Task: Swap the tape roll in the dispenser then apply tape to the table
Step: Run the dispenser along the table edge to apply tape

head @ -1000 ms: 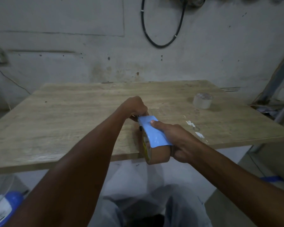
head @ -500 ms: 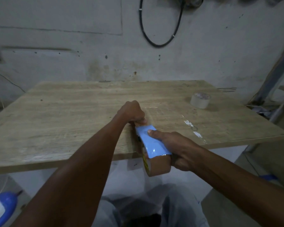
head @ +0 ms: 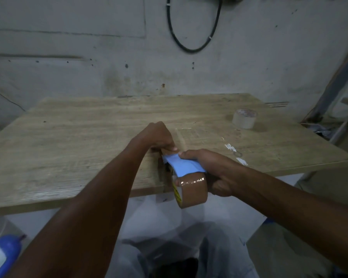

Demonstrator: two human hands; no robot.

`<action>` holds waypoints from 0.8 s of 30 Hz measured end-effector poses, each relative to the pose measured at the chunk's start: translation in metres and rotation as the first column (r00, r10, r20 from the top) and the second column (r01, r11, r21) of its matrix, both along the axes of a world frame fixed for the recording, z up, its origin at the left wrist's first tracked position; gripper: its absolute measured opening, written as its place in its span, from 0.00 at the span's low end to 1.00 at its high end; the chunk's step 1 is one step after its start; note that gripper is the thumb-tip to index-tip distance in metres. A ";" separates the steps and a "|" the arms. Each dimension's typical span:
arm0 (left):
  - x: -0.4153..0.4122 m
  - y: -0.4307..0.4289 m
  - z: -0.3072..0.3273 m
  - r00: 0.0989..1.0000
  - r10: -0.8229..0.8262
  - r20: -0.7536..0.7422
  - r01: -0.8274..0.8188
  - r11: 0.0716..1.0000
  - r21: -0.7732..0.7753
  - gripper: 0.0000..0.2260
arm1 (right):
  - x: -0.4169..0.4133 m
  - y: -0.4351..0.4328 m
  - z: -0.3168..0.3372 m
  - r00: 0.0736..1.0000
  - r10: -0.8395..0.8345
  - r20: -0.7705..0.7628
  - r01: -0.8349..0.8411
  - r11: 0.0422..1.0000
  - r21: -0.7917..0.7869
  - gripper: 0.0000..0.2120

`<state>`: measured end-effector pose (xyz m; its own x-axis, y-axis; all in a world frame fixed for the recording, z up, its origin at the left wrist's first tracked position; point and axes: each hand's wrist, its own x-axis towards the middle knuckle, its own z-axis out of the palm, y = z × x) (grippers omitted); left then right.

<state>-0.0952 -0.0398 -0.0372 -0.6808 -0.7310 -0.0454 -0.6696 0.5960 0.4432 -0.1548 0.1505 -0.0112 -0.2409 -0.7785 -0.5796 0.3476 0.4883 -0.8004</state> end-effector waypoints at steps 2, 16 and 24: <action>0.000 -0.003 -0.002 1.000 0.003 0.006 -0.003 1.000 0.017 0.11 | 0.001 -0.001 -0.001 1.000 -0.004 0.000 0.004 1.000 -0.009 0.17; 0.004 -0.028 -0.027 0.982 -0.140 -0.128 0.113 0.974 -0.197 0.08 | 0.001 -0.001 -0.009 0.998 -0.049 0.030 0.050 0.998 -0.038 0.17; -0.028 -0.007 -0.046 0.946 -0.321 -0.049 0.308 0.935 -0.176 0.27 | 0.001 -0.003 -0.006 0.999 -0.033 0.035 0.034 0.999 -0.017 0.16</action>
<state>-0.1236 -0.0472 -0.0837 -0.8736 -0.4721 0.1176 -0.4046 0.8392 0.3634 -0.1538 0.1474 -0.0175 -0.2472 -0.7805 -0.5742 0.3909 0.4618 -0.7962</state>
